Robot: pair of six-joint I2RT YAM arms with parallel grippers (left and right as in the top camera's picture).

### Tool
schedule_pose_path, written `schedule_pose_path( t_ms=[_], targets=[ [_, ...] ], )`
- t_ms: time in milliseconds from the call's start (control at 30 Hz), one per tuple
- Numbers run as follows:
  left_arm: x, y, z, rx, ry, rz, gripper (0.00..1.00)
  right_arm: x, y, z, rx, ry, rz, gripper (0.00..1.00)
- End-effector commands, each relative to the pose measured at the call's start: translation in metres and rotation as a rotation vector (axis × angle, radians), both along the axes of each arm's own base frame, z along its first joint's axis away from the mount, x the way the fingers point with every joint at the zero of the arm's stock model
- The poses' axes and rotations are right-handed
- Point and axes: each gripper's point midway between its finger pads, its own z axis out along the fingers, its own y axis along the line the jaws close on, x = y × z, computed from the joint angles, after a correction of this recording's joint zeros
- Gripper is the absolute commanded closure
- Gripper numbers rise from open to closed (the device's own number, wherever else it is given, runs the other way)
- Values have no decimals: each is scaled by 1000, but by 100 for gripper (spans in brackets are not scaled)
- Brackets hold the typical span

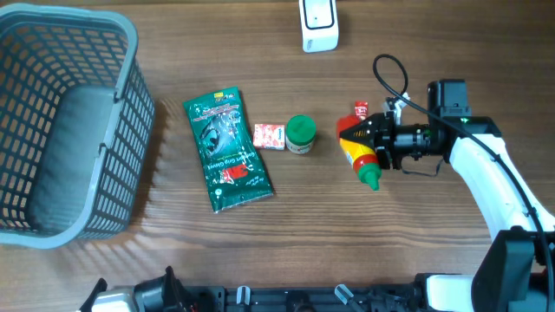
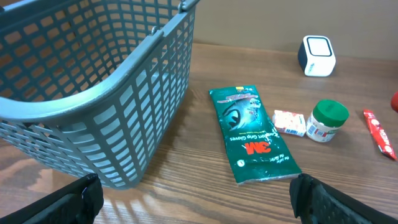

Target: Scan the item barcode

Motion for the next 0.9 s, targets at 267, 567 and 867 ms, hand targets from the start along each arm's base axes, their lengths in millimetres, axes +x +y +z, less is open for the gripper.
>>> schedule_pose_path(
  t_ms=[267, 567, 867],
  targets=[
    [0, -2, 0, -4, -7, -7, 0, 71, -46, 4, -310, -146, -274, 57],
    [0, -2, 0, -4, -7, -7, 0, 121, -43, 20, -345, -260, -397, 56],
    [0, -2, 0, -4, -7, -7, 0, 209, -16, 20, -455, -310, -444, 57]
  ],
)
